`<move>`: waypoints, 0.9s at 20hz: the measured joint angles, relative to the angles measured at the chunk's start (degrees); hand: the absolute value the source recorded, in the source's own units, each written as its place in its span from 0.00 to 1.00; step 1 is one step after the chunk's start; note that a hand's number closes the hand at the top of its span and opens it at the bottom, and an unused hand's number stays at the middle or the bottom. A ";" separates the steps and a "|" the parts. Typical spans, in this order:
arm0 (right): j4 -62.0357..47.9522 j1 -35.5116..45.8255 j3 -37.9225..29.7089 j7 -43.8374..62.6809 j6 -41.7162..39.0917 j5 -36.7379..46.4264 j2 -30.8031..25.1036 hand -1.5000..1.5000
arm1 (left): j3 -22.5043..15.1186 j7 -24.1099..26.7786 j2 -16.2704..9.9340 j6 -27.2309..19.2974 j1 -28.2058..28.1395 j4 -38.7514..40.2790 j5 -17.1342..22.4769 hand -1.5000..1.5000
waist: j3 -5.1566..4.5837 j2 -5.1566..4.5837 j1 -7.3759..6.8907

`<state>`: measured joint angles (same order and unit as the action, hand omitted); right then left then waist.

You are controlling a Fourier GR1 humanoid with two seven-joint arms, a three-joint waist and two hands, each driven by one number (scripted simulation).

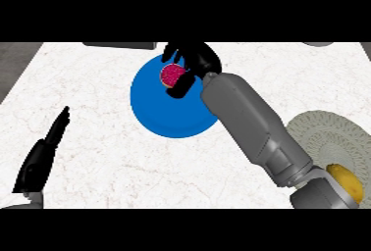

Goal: Pick the cupcake from the placemat and place it in the plate

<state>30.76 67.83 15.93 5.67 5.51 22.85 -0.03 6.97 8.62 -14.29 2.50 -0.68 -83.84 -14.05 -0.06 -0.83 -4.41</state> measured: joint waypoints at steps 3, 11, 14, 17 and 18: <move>-2.49 0.63 2.67 0.53 2.50 -3.87 0.02 0.00 | -0.37 -0.26 0.34 -0.11 0.75 0.38 -0.40 0.50 | 0.01 -0.13 -0.30; -2.81 0.06 0.38 -5.50 11.58 -14.05 0.03 0.00 | 0.37 -0.75 0.12 -0.09 1.45 0.95 -0.30 0.50 | 0.05 -0.11 0.26; -3.51 0.26 -3.27 -7.15 14.85 -16.30 -0.09 0.00 | 1.29 -0.15 -0.26 -0.28 0.70 1.12 -0.07 0.50 | 0.05 0.08 1.29; -4.27 -0.15 -7.00 -8.64 16.10 -18.54 -0.96 0.00 | 1.76 -0.04 -0.30 -0.18 -0.59 0.55 0.23 0.50 | 0.07 0.24 2.08; -4.26 -0.34 -8.62 -9.84 15.69 -19.79 -1.68 0.00 | 1.69 -0.18 -0.09 -0.32 -0.56 0.59 0.15 0.50 | 0.07 0.21 2.23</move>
<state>26.50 67.49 7.31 -4.17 21.21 3.06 -1.71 8.66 8.44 -14.38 2.18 -1.23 -83.25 -13.90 0.02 -0.62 -2.18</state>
